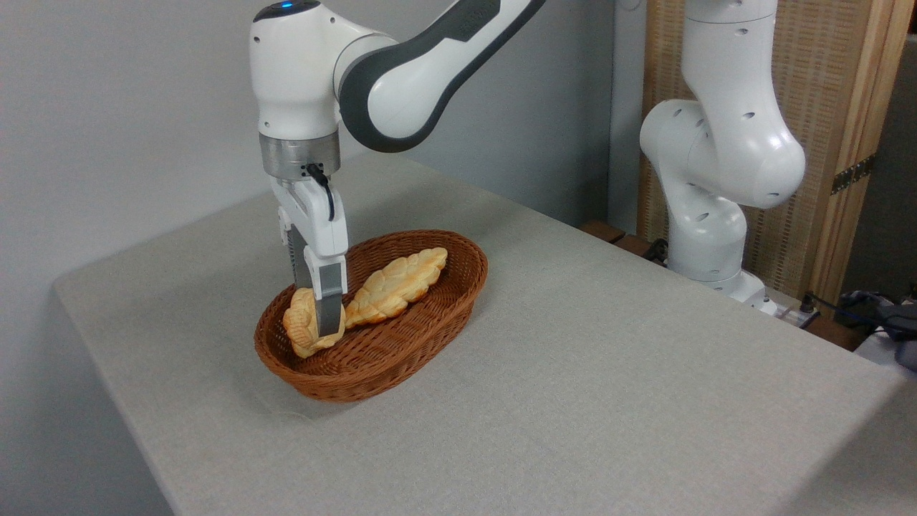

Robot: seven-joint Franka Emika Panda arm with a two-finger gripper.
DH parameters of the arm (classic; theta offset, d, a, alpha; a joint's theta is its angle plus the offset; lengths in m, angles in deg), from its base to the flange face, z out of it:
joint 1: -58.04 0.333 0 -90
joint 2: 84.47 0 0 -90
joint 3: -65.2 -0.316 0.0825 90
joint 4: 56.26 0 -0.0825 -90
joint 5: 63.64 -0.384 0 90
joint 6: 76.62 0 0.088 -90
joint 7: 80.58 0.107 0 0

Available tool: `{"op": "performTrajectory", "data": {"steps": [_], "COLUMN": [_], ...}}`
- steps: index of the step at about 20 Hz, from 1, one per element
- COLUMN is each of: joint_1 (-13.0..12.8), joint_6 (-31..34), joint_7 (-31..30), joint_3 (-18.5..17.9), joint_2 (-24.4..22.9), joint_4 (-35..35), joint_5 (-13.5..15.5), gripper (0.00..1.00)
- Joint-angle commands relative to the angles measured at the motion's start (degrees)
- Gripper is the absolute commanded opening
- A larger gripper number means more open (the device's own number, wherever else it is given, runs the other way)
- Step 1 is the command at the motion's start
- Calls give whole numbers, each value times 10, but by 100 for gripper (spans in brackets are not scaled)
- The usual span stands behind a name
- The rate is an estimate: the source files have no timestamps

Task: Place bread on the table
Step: 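Close the gripper on the round bread roll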

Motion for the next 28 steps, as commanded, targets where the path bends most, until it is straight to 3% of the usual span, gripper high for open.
{"op": "performTrajectory", "data": {"steps": [1, 3, 7, 16, 23, 28], "joint_1": [-2, -3, -3, -3, -3, -3], "joint_6": [-12, -12, -12, -11, -11, -11], "joint_7": [0, 0, 1, 6, 12, 12], "joint_3": [-2, -2, -2, -2, -2, -2], "joint_2": [-4, -5, -6, -7, -7, -8], "joint_4": [6, 6, 5, 6, 5, 5], "joint_5": [-9, -5, -5, -5, -3, -2], "gripper": [61, 46, 36, 35, 24, 24]}}
